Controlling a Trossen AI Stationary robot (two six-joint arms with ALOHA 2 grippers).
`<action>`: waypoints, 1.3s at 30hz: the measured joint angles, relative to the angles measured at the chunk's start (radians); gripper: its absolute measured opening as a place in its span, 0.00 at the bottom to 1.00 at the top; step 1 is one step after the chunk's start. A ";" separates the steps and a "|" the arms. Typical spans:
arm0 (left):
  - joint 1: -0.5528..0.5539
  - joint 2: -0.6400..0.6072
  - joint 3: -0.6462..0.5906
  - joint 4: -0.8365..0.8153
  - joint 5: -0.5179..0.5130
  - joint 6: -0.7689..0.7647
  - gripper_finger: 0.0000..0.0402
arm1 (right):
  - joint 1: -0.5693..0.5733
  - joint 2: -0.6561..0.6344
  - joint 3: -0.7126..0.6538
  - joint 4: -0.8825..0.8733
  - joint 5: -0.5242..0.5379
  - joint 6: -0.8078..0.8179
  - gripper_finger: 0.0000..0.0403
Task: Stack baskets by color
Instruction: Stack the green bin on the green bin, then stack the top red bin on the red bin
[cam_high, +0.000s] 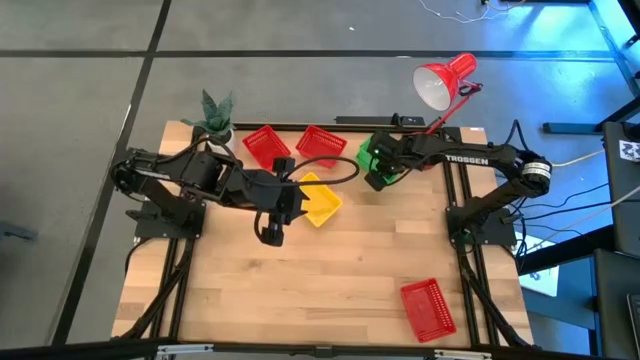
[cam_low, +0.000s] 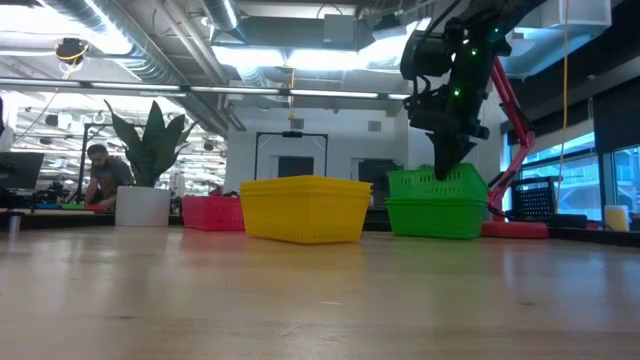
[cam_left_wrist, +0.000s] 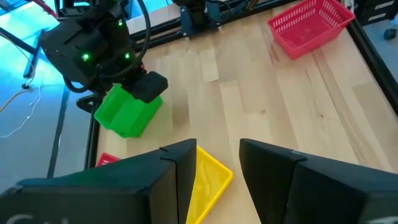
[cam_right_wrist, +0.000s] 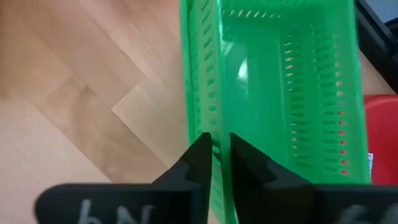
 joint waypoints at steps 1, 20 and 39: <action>0.000 0.000 0.000 0.000 0.000 -0.001 0.29 | 0.001 0.000 0.000 0.000 -0.001 0.000 0.13; 0.000 0.000 0.000 -0.164 -0.002 -0.240 0.29 | 0.002 -0.003 0.074 -0.032 -0.110 0.042 0.20; 0.301 0.000 -0.136 -0.428 -0.145 -0.912 0.29 | 0.286 -0.287 0.167 -0.028 -0.193 -0.088 0.21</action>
